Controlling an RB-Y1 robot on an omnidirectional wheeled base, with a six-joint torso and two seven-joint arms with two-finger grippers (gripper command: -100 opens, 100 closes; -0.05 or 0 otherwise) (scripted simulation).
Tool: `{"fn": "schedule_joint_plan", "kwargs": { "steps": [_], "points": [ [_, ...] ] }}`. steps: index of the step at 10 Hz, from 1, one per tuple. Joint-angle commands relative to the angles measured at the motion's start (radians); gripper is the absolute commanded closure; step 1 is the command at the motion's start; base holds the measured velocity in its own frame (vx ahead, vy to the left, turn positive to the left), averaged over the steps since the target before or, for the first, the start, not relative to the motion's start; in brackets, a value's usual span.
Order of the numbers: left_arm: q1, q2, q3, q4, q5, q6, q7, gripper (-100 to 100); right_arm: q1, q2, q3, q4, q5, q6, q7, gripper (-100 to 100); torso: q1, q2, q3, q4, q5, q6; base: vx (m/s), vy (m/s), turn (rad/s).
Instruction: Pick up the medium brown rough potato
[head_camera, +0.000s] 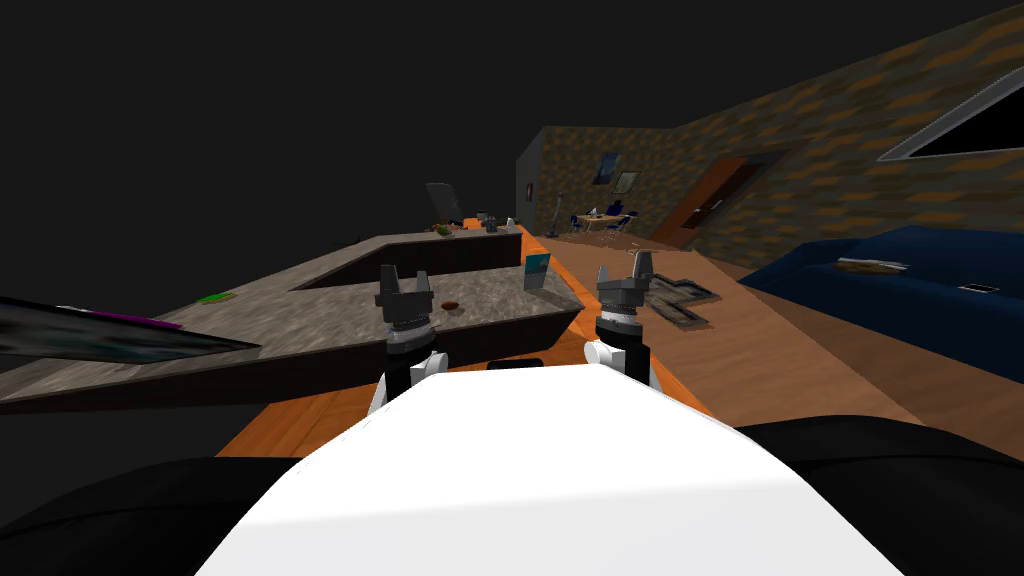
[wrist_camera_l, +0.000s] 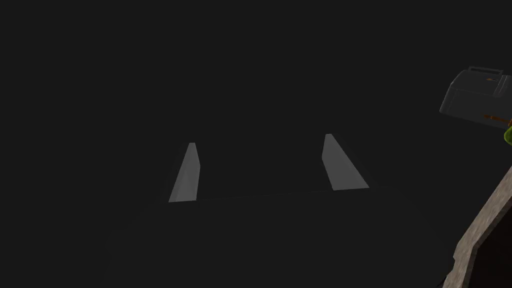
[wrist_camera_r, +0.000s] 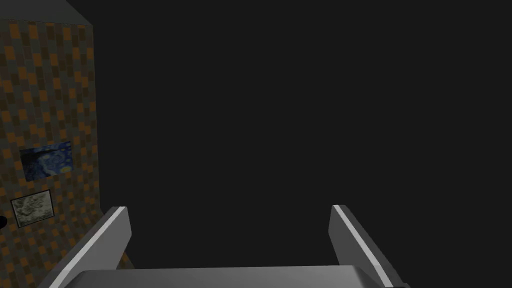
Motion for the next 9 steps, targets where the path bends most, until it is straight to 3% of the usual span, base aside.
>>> {"fn": "schedule_joint_plan", "kwargs": {
  "steps": [1, 4, 5, 9],
  "points": [
    [-0.001, 0.030, 0.019, -0.010, 0.006, 0.036, -0.014, -100, 0.000, 0.000, 0.000, 0.000, 0.000, 0.000, 0.000, 0, 0.000, 0.000, 0.000, 0.000, 0.000, 0.000, -0.028, 0.061, -0.042],
    [-0.005, 0.072, 0.063, -0.030, 0.021, 0.115, -0.046, -100, 0.000, 0.000, 0.000, 0.000, 0.000, 0.000, 0.000, 0, 0.011, 0.003, 0.001, 0.001, 0.002, 0.000, -0.041, 0.152, -0.058],
    [-0.005, 0.072, 0.063, -0.030, 0.021, 0.126, -0.046, -100, 0.000, 0.000, 0.000, 0.000, 0.000, 0.000, 0.000, 0, 0.011, 0.003, 0.002, 0.001, 0.002, 0.000, -0.029, 0.106, -0.026],
    [-0.012, 0.116, 0.127, -0.055, 0.046, 0.245, -0.086, -100, 0.000, 0.000, 0.000, 0.000, 0.000, 0.000, 0.000, 0, 0.009, 0.003, 0.002, 0.001, 0.002, 0.000, -0.038, 0.122, -0.061]
  ]
}}
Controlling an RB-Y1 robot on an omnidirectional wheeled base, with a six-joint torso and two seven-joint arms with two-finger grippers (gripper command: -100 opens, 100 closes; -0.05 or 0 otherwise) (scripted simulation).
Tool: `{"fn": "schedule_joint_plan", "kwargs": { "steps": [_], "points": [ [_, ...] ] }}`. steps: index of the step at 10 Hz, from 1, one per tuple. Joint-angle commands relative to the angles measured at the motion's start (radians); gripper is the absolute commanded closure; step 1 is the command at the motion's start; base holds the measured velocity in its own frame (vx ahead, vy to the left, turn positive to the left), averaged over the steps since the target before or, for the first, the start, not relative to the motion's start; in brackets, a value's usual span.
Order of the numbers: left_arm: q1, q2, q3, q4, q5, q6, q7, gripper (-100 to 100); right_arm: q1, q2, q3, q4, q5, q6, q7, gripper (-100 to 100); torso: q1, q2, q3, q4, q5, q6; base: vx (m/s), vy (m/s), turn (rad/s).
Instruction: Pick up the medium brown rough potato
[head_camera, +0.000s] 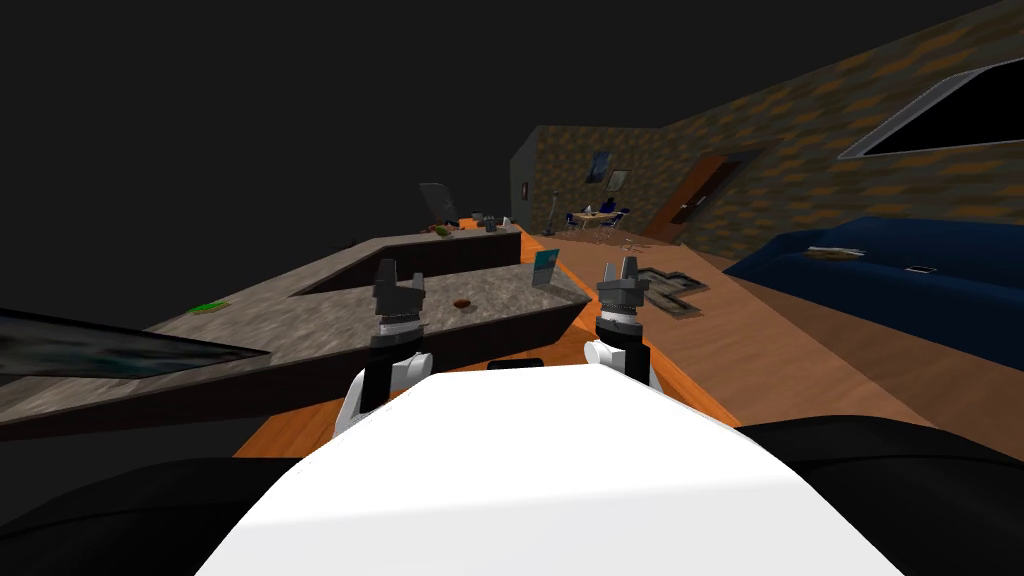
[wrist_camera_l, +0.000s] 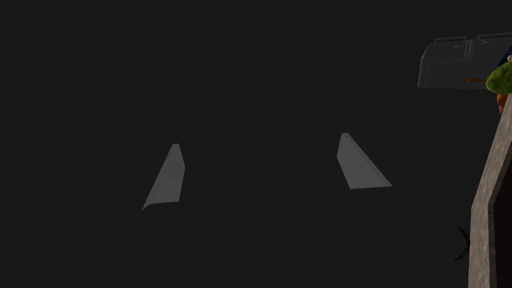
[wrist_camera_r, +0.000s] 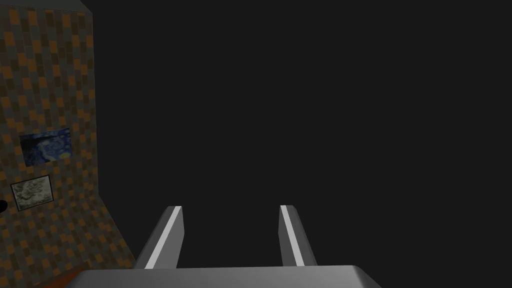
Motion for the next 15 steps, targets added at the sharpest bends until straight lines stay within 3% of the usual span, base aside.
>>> {"fn": "schedule_joint_plan", "kwargs": {
  "steps": [1, 2, 3, 4, 5, 6, 8, 9, 11, 12, 14, 15],
  "points": [
    [0.001, 0.011, 0.017, -0.006, 0.008, 0.040, -0.005, -100, 0.000, 0.000, 0.000, 0.000, 0.000, 0.000, 0.000, 0, 0.000, 0.000, 0.000, 0.000, 0.000, 0.000, -0.021, 0.089, -0.039],
    [-0.003, 0.026, 0.042, -0.014, 0.018, 0.075, -0.019, -100, 0.000, 0.000, 0.000, 0.000, 0.000, 0.000, 0.000, 0, -0.002, -0.001, -0.001, 0.000, 0.000, 0.000, -0.024, 0.117, -0.066],
    [-0.003, 0.026, 0.042, -0.014, 0.018, 0.094, -0.019, -100, 0.000, 0.000, 0.000, 0.000, 0.000, 0.000, 0.000, 0, 0.000, -0.001, -0.001, 0.000, 0.000, 0.000, -0.034, 0.101, -0.052],
    [-0.007, 0.041, 0.070, -0.022, 0.029, 0.123, -0.034, -100, 0.000, 0.000, 0.000, 0.000, 0.000, 0.000, 0.000, 0, -0.001, -0.001, 0.000, 0.000, 0.000, 0.000, -0.047, 0.121, -0.093],
    [-0.007, 0.041, 0.070, -0.022, 0.029, 0.148, -0.034, -100, 0.000, 0.000, 0.000, 0.000, 0.000, 0.000, 0.000, 0, 0.000, 0.000, 0.000, 0.000, 0.000, 0.000, -0.054, 0.091, -0.058],
    [-0.013, 0.056, 0.098, -0.029, 0.042, 0.177, -0.048, -100, 0.000, 0.000, 0.000, 0.000, 0.000, 0.000, 0.000, 0, -0.002, 0.000, 0.000, 0.000, 0.000, 0.000, -0.042, 0.088, -0.093],
    [-0.013, 0.056, 0.098, -0.029, 0.042, 0.215, -0.048, -100, 0.000, 0.000, 0.000, 0.000, 0.000, 0.000, 0.000, 0, -0.002, 0.000, 0.000, 0.000, 0.000, 0.000, -0.029, 0.067, -0.027],
    [-0.020, 0.071, 0.128, -0.034, 0.055, 0.256, -0.062, -100, 0.000, 0.000, 0.000, 0.000, 0.000, 0.000, 0.000, 0, -0.004, -0.001, -0.001, 0.000, -0.001, 0.000, -0.040, 0.077, -0.099],
    [-0.020, 0.071, 0.128, -0.034, 0.055, 0.281, -0.062, -100, 0.000, 0.000, 0.000, 0.000, 0.000, 0.000, 0.000, 0, -0.003, -0.001, 0.000, 0.000, 0.000, 0.000, -0.027, 0.056, -0.038],
    [-0.027, 0.086, 0.159, -0.039, 0.069, 0.320, -0.076, -100, 0.000, 0.000, 0.000, 0.000, 0.000, 0.000, 0.000, 0, -0.005, -0.002, -0.001, 0.000, -0.001, 0.000, -0.037, 0.074, -0.097],
    [-0.027, 0.086, 0.159, -0.039, 0.069, 0.350, -0.076, -100, 0.000, 0.000, 0.000, 0.000, 0.000, 0.000, 0.000, 0, -0.002, -0.001, -0.001, 0.000, 0.000, 0.000, -0.027, 0.064, -0.045],
    [-0.036, 0.101, 0.191, -0.042, 0.083, 0.389, -0.088, -100, 0.000, 0.000, 0.000, 0.000, 0.000, 0.000, 0.000, 0, -0.005, -0.002, -0.001, 0.000, -0.001, 0.000, -0.044, 0.050, -0.131]
  ]
}}
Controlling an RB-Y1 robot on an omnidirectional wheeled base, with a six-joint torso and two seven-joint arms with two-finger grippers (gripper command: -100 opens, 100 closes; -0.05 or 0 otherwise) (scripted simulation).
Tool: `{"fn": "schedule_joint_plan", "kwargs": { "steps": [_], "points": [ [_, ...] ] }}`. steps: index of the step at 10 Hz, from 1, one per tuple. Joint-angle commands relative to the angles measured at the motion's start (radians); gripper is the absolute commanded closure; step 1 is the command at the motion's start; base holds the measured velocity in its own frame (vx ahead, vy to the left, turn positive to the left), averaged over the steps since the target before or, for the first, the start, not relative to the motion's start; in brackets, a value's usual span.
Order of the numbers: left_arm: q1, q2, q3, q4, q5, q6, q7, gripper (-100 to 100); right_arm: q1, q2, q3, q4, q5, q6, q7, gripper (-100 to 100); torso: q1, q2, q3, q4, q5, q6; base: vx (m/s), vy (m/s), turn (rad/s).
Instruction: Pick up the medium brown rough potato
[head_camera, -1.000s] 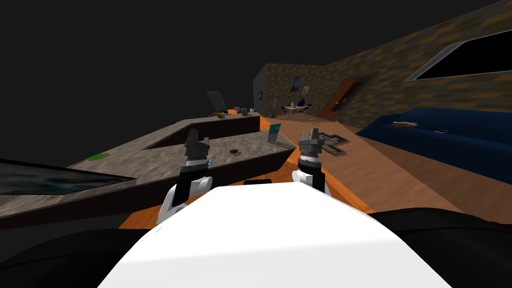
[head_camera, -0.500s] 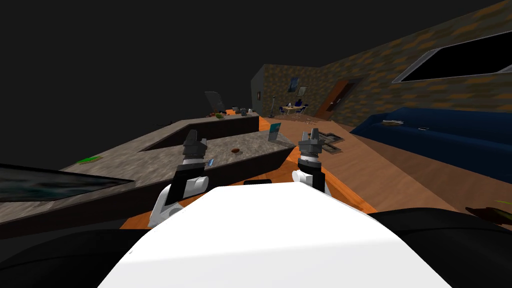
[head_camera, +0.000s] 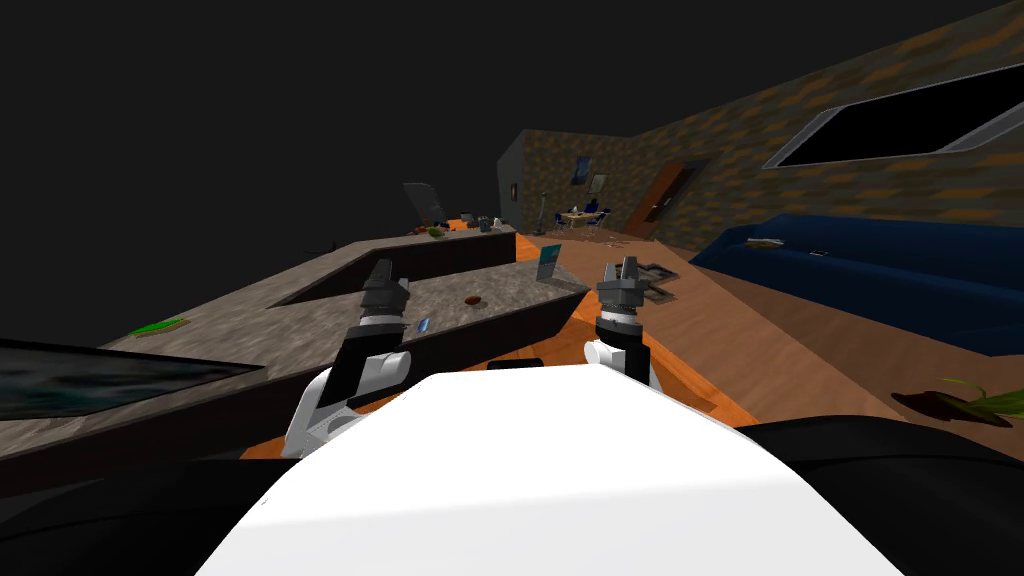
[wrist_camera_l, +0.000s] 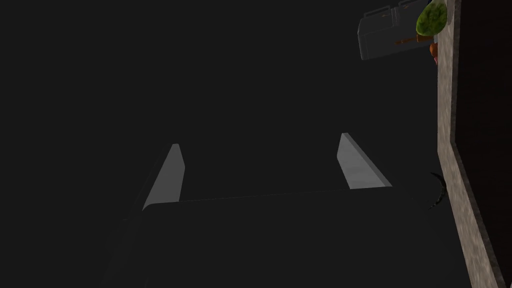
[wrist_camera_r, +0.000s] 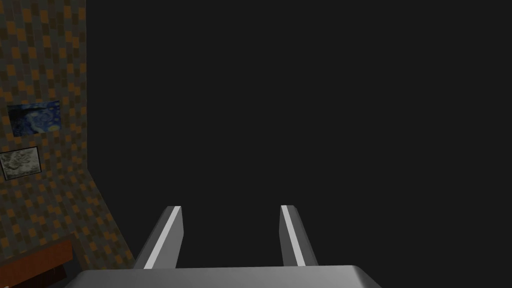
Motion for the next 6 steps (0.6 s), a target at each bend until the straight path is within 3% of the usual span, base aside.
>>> {"fn": "schedule_joint_plan", "kwargs": {
  "steps": [1, 2, 4, 5, 6],
  "points": [
    [-0.003, 0.009, 0.018, 0.001, 0.009, 0.050, -0.006, -100, 0.000, 0.000, 0.000, 0.000, 0.000, 0.000, 0.000, 0, 0.000, 0.000, 0.000, 0.000, 0.000, 0.000, -0.042, 0.076, -0.081],
    [-0.012, 0.024, 0.050, 0.000, 0.024, 0.080, -0.018, -100, 0.000, 0.000, 0.000, 0.000, 0.000, 0.000, 0.000, 0, 0.001, 0.000, 0.000, 0.000, 0.000, -0.001, -0.041, 0.116, -0.114],
    [-0.012, 0.024, 0.050, 0.000, 0.024, 0.131, -0.018, -100, 0.000, 0.000, 0.000, 0.000, 0.000, 0.000, 0.000, 0, 0.003, 0.000, 0.000, 0.000, 0.001, 0.000, -0.038, 0.057, -0.045],
    [-0.023, 0.039, 0.083, 0.000, 0.041, 0.164, -0.028, -100, 0.000, 0.000, 0.000, 0.000, 0.000, 0.000, 0.000, 0, -0.001, -0.001, 0.000, 0.000, 0.000, -0.001, -0.038, 0.050, -0.141],
    [-0.023, 0.039, 0.083, 0.000, 0.041, 0.202, -0.028, -100, 0.000, 0.000, 0.000, 0.000, 0.000, 0.000, 0.000, 0, 0.000, 0.000, 0.000, 0.000, 0.000, 0.000, -0.040, 0.056, -0.097]
  ]
}}
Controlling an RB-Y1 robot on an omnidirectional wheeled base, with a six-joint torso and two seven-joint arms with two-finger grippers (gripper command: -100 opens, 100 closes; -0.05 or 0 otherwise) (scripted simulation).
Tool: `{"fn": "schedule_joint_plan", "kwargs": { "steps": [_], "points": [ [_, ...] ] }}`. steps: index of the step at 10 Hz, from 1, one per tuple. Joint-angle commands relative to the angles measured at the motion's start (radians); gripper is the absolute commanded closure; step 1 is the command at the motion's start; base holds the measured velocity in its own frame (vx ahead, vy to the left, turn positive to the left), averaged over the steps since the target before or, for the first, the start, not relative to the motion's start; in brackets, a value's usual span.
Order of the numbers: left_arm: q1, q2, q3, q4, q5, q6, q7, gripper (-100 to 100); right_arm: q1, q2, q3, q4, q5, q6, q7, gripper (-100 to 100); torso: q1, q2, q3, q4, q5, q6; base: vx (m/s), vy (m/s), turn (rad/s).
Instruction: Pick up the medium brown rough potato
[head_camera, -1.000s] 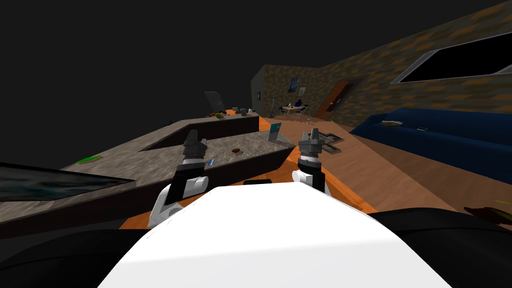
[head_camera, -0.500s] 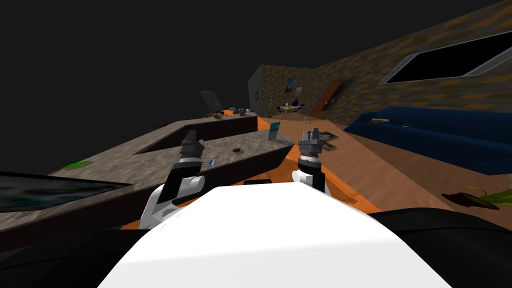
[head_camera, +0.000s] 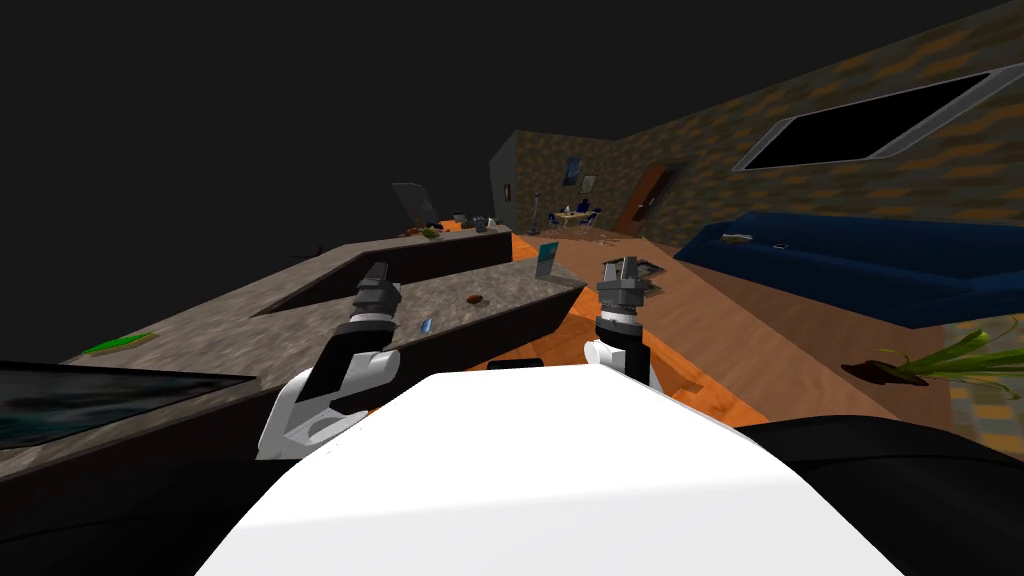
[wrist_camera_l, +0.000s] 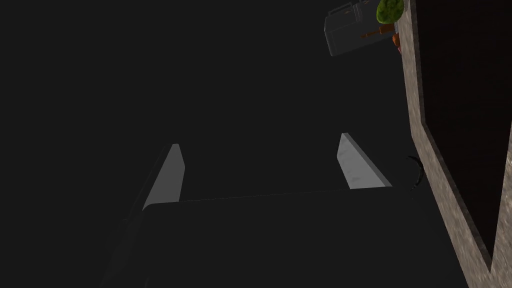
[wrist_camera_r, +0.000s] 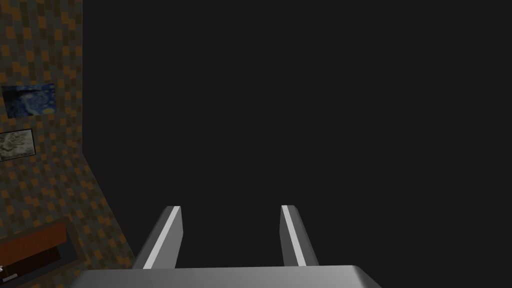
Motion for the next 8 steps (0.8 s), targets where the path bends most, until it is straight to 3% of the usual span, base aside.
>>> {"fn": "schedule_joint_plan", "kwargs": {
  "steps": [1, 4, 5, 7, 8],
  "points": [
    [-0.014, 0.013, 0.034, 0.007, 0.016, 0.050, -0.014, -100, 0.000, 0.000, 0.000, 0.000, 0.000, 0.000, 0.000, 0, 0.000, 0.000, 0.000, 0.000, 0.000, 0.000, -0.053, 0.080, -0.152],
    [-0.014, 0.013, 0.034, 0.007, 0.016, 0.107, -0.014, -100, 0.000, 0.000, 0.000, 0.000, 0.000, 0.000, 0.000, 0, -0.001, -0.001, 0.000, 0.000, 0.000, 0.000, -0.022, 0.034, -0.025],
    [-0.026, 0.027, 0.068, 0.013, 0.034, 0.145, -0.022, -100, 0.000, 0.000, 0.000, 0.000, 0.000, 0.000, 0.000, 0, -0.003, -0.002, -0.001, 0.000, -0.001, 0.000, -0.027, 0.023, -0.163],
    [-0.026, 0.027, 0.068, 0.013, 0.034, 0.189, -0.022, -100, 0.000, 0.000, 0.000, 0.000, 0.000, 0.000, 0.000, 0, -0.001, -0.001, 0.000, 0.000, 0.000, 0.000, -0.032, 0.038, -0.056],
    [-0.038, 0.041, 0.101, 0.020, 0.052, 0.223, -0.029, -100, 0.000, 0.000, 0.000, 0.000, 0.000, 0.000, 0.000, 0, -0.002, -0.001, -0.001, 0.000, 0.000, 0.000, -0.042, 0.036, -0.176]
  ]
}}
